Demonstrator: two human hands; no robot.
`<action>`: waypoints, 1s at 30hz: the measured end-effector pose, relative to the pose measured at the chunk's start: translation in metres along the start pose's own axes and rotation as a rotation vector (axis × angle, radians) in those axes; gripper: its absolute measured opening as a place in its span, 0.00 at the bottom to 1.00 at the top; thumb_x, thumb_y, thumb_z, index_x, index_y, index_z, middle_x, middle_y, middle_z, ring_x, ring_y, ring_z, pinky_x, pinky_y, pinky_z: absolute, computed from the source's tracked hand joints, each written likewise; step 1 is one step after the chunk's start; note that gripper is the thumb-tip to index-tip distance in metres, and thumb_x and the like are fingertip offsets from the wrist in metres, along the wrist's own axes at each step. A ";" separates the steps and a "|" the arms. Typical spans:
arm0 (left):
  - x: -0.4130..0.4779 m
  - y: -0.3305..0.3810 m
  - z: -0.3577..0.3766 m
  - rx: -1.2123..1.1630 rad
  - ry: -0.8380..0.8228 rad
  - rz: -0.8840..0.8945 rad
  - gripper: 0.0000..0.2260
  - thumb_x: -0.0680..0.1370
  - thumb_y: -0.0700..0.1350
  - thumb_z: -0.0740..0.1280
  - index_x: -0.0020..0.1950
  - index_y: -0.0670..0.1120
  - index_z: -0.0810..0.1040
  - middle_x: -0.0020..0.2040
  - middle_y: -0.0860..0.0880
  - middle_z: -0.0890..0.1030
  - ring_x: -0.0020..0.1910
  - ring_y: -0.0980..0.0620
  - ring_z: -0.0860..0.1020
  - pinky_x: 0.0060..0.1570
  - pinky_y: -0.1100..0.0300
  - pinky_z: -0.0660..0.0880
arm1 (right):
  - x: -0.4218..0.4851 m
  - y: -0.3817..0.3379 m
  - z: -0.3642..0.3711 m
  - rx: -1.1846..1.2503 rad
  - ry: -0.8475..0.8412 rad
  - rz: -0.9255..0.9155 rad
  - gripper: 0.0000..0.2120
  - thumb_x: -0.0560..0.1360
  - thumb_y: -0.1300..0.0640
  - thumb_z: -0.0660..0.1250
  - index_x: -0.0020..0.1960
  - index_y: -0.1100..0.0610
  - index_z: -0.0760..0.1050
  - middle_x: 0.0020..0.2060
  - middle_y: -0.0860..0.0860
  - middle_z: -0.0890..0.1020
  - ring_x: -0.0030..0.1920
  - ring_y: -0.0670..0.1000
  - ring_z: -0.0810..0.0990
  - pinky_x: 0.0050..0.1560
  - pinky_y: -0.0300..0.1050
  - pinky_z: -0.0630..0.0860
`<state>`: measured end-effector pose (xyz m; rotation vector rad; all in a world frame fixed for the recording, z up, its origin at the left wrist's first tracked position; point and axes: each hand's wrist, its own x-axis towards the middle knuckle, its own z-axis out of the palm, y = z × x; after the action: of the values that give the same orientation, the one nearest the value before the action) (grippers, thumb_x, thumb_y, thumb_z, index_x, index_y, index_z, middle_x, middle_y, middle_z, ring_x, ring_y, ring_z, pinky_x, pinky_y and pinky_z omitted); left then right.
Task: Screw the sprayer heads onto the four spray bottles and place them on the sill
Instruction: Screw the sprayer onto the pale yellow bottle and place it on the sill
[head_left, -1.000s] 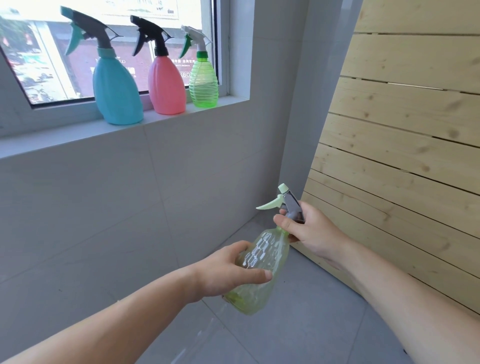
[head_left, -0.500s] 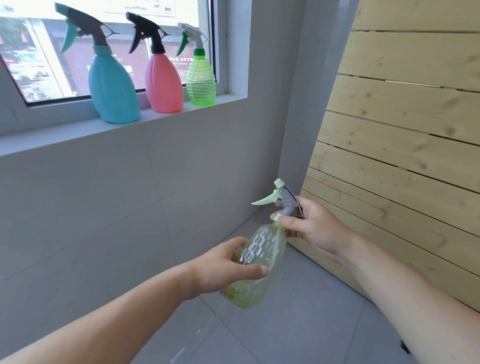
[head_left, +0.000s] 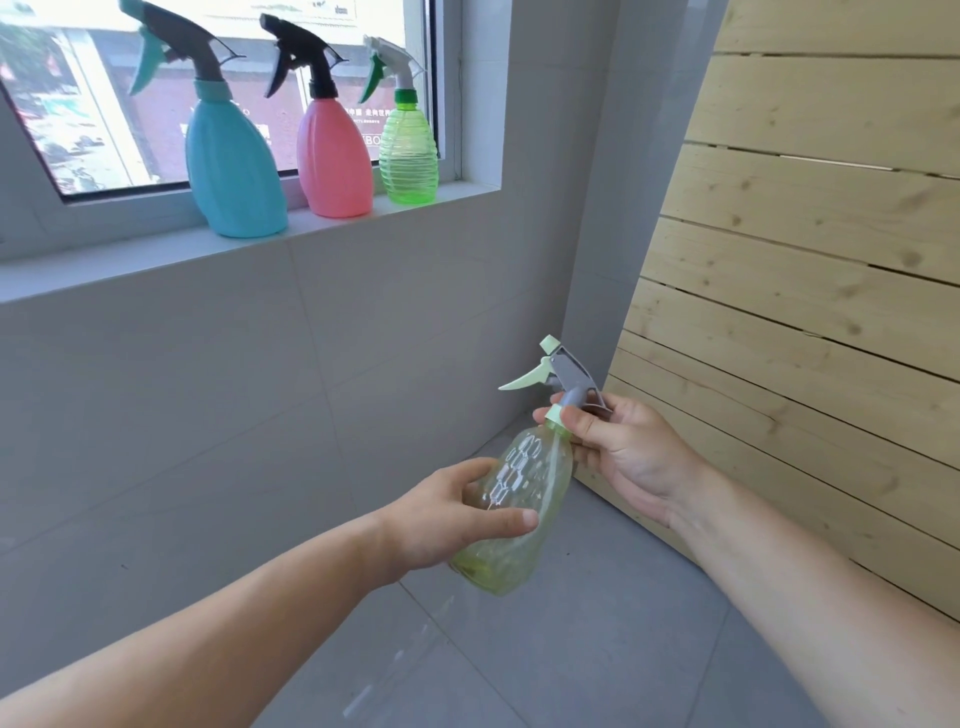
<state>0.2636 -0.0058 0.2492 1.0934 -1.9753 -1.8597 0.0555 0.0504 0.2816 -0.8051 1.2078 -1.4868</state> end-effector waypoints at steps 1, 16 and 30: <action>0.001 0.000 0.000 0.012 0.013 0.003 0.31 0.66 0.57 0.81 0.68 0.54 0.79 0.57 0.48 0.88 0.58 0.46 0.87 0.66 0.42 0.79 | 0.000 0.001 0.003 -0.017 0.035 -0.010 0.05 0.77 0.66 0.67 0.52 0.63 0.79 0.48 0.59 0.86 0.48 0.54 0.85 0.46 0.42 0.82; -0.006 0.012 -0.004 -0.128 -0.059 0.067 0.24 0.74 0.61 0.71 0.67 0.55 0.78 0.52 0.51 0.85 0.48 0.53 0.84 0.43 0.57 0.80 | -0.004 -0.018 0.001 0.241 -0.013 -0.004 0.11 0.69 0.60 0.71 0.51 0.58 0.78 0.50 0.57 0.87 0.51 0.54 0.85 0.58 0.50 0.78; -0.003 0.013 0.009 -0.106 0.067 0.129 0.31 0.64 0.64 0.75 0.58 0.44 0.81 0.42 0.52 0.83 0.41 0.51 0.81 0.45 0.52 0.76 | 0.001 -0.016 0.008 0.192 0.080 -0.044 0.06 0.73 0.63 0.70 0.50 0.61 0.78 0.45 0.58 0.87 0.46 0.53 0.87 0.51 0.47 0.82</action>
<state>0.2553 0.0019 0.2602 0.9621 -1.8420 -1.8136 0.0584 0.0473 0.2995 -0.6514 1.0918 -1.6568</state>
